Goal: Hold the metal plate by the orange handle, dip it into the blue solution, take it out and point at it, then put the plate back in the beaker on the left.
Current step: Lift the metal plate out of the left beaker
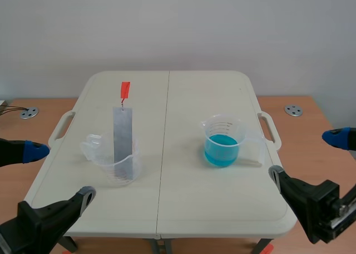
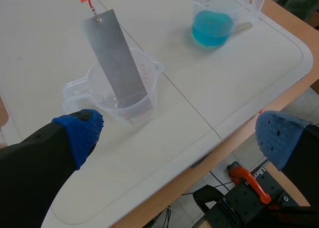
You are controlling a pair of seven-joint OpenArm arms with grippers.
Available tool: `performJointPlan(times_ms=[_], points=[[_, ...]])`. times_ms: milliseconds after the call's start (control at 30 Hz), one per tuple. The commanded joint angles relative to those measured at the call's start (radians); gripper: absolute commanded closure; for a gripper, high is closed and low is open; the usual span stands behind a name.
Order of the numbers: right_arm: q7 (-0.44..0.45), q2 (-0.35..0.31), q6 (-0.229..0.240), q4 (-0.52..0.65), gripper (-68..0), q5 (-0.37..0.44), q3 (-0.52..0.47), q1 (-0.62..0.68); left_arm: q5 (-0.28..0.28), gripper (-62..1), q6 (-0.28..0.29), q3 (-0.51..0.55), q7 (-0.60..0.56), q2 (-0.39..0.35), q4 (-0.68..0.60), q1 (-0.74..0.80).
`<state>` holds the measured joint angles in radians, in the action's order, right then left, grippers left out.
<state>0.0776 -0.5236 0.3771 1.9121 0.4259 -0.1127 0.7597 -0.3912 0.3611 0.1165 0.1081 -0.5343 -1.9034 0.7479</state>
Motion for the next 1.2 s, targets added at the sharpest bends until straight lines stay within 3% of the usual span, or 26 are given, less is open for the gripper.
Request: performJointPlan(times_ms=[0, 367, 567, 600, 633, 700, 733, 833, 1033, 1167], points=[[0.015, 0.0, -0.003, 0.011, -66.3, 0.003, -0.006, -0.012, -0.009, -62.3, 0.001, 0.002, -0.014, 0.002, -0.006, -0.003], [0.015, 0.0, 0.013, 0.011, -66.3, 0.003, -0.006, -0.015, -0.009, -62.3, 0.001, 0.002, -0.013, 0.002, -0.006, -0.003], [0.013, 0.0, 0.027, 0.006, -66.3, -0.031, 0.037, -0.1, -0.009, -61.9, 0.001, 0.002, -0.014, 0.002, -0.006, -0.003], [0.01, 0.0, 0.028, 0.004, -66.3, -0.031, 0.049, -0.117, -0.009, -55.4, 0.001, 0.002, -0.014, 0.002, -0.006, -0.003], [0.007, 0.0, 0.031, 0.002, -66.3, -0.031, 0.063, -0.136, -0.009, -44.0, 0.001, 0.002, -0.014, 0.002, -0.006, -0.003], [0.006, 0.0, 0.037, -0.005, -66.3, -0.03, 0.092, -0.177, -0.009, -11.6, 0.002, 0.002, -0.013, 0.002, -0.006, -0.003], [0.006, 0.0, 0.039, -0.01, -66.3, -0.03, 0.108, -0.198, -0.01, 1.1, 0.002, 0.002, -0.014, 0.002, -0.006, -0.003], [0.003, 0.001, 0.039, -0.024, -66.3, -0.03, 0.155, -0.259, -0.013, -5.5, 0.002, 0.002, -0.013, 0.005, -0.006, -0.003], [0.002, 0.007, 0.038, -0.075, -66.3, -0.022, 0.243, -0.382, -0.006, -6.0, -0.039, 0.013, 0.019, 0.005, -0.006, -0.003], [-0.004, 0.043, 0.039, -0.14, -66.3, 0.009, 0.301, -0.462, -0.01, -6.0, -0.057, 0.077, 0.017, 0.004, -0.007, 0.006]])
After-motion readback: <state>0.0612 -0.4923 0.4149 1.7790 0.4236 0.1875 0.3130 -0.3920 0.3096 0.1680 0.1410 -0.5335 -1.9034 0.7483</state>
